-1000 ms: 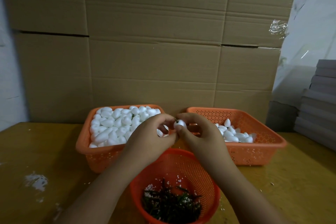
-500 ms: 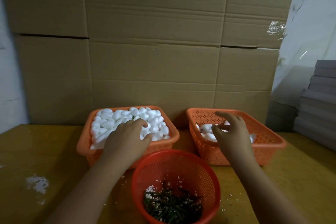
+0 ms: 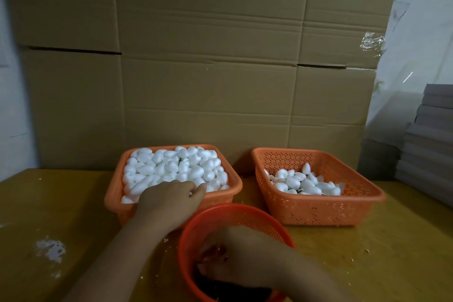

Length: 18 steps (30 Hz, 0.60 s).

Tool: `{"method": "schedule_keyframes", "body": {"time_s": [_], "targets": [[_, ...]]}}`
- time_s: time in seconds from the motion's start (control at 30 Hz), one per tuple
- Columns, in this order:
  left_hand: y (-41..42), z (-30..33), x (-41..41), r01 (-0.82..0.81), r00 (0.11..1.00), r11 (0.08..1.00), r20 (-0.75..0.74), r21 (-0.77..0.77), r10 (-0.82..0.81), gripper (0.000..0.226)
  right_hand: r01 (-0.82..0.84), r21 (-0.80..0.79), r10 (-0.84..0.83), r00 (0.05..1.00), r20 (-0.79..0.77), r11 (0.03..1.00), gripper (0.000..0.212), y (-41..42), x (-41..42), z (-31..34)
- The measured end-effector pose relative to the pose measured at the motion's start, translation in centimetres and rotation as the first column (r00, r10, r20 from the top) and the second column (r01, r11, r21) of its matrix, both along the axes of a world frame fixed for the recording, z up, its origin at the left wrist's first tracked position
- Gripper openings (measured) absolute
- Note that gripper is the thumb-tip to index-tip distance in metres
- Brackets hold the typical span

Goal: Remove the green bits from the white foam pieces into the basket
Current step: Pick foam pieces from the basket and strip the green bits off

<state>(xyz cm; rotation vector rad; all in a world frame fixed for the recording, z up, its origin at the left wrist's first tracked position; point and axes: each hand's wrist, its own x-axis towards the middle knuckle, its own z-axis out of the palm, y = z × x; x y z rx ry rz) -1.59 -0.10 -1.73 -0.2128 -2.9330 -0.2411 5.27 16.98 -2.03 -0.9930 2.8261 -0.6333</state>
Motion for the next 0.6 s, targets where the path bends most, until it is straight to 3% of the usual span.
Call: {"method": "schedule_keyframes", "body": {"time_s": [0.1, 0.43, 0.6], "targets": [[0.1, 0.0, -0.1, 0.030, 0.999, 0.998, -0.029, -0.048, -0.031, 0.046, 0.016, 0.070, -0.016, 1.000, -0.006, 0.997, 0.028, -0.6, 0.2, -0.8], [0.1, -0.5, -0.5, 0.005, 1.000, 0.999, 0.006, 0.032, -0.006, 0.061, 0.069, 0.029, -0.069, 0.997, 0.018, 0.997, 0.026, -0.7, 0.1, -1.4], [0.2, -0.1, -0.3, 0.013, 1.000, 1.000, 0.006, 0.013, -0.013, 0.055, 0.065, 0.026, -0.065, 0.998, 0.014, 0.998, 0.026, -0.7, 0.3, -1.5]]}}
